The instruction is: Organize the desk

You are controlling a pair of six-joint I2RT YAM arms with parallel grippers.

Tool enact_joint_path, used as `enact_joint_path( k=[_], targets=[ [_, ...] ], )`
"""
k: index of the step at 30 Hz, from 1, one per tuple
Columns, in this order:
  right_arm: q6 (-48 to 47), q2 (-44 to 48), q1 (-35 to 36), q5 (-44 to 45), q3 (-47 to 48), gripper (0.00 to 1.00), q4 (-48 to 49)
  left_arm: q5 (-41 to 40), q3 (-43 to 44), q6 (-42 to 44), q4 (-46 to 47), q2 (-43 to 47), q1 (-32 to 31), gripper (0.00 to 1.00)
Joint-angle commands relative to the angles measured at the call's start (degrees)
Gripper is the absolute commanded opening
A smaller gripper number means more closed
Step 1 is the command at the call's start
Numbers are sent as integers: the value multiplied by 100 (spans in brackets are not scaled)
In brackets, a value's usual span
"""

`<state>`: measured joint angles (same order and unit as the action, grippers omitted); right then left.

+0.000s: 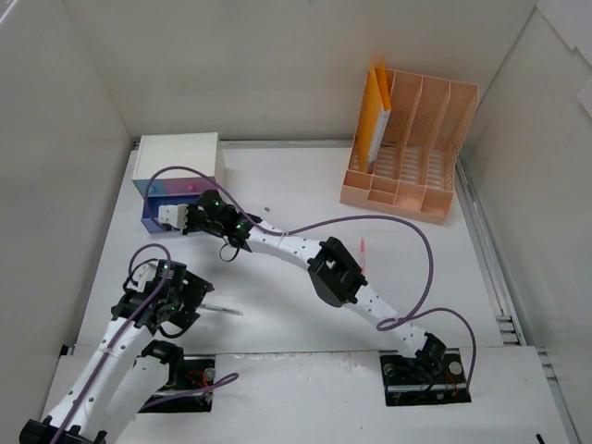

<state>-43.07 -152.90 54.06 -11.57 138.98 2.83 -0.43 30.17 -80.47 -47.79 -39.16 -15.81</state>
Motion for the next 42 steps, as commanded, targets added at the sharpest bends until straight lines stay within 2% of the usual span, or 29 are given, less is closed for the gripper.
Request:
enact_joint_path(
  k=[1, 5, 7, 11, 12, 14, 16, 17, 19, 20, 21, 22, 23, 24, 25, 26, 27, 30, 31, 36, 39, 42],
  targets=[
    [0, 401, -1, 156, -116, 18, 780, -28, 32, -118, 6, -65, -27, 70],
    [79, 568, -45, 182, -336, 40, 903, -28, 112, -83, -29, -136, -80, 70],
    [219, 656, -62, 182, -389, 44, 947, -28, 103, -83, -11, -154, -80, 70],
    [693, 1251, -176, 59, -817, 44, 1079, 155, 50, -118, 94, -189, -80, 69],
    [799, 1410, -194, -54, -968, 42, 1131, 166, 33, -136, 129, -189, -80, 67],
    [1123, 1971, -282, -343, -1493, 31, 1237, 209, -29, -153, 313, -224, -80, 61],
    [1423, 2403, -439, -582, -1872, 11, 1246, 245, -99, -215, 419, -277, -132, 54],
    [1755, 2779, -527, -696, -2196, 1, 1151, 245, -108, -241, 498, -381, -133, 41],
    [2082, 3090, -799, -1249, -2349, 0, 704, 175, -73, -398, 420, -505, -133, 25],
    [2405, 3352, -923, -1729, -2453, 0, 75, 174, -56, -426, 402, -653, -185, 19],
    [2635, 3520, -1046, -1926, -2628, 0, -97, 157, 14, -470, 376, -733, -185, 19],
    [2881, 3887, -1308, -2136, -3152, 4, -246, 166, 50, -522, 376, -925, -255, 19],
    [2918, 4073, -1432, -2400, -3418, 18, -257, 166, 67, -575, 376, -1031, -256, 21],
    [2927, 4275, -1547, -2463, -3673, 45, -483, 183, 102, -610, 419, -1128, -308, 24],
    [2849, 4608, -1731, -2542, -4094, 48, -842, 209, 120, -645, 498, -1216, -361, 32],
    [2665, 4768, -1811, -2586, -4289, 51, -1020, 236, 138, -663, 534, -1426, -361, 36],
    [2637, 5091, -2029, -2578, -4665, 48, -1256, 279, 181, -689, 612, -1646, -422, 40],
    [2593, 5603, -2320, -2648, -5256, 33, -1522, 280, 296, -742, 727, -1937, -571, 44],
    [2593, 5909, -2548, -2666, -5615, 31, -1609, 236, 340, -769, 745, -2112, -624, 45],
    [2637, 6667, -3085, -2675, -6479, 29, -1786, 157, 481, -1040, 833, -2710, -625, 41],
    [2672, 7062, -3261, -2719, -6848, 29, -1874, 367, 595, -1147, 763, -3193, -625, 30],
    [2619, 7353, -3341, -2692, -7068, 29, -1944, 482, 499, -1147, 884, -3519, -625, 27]
  ],
)
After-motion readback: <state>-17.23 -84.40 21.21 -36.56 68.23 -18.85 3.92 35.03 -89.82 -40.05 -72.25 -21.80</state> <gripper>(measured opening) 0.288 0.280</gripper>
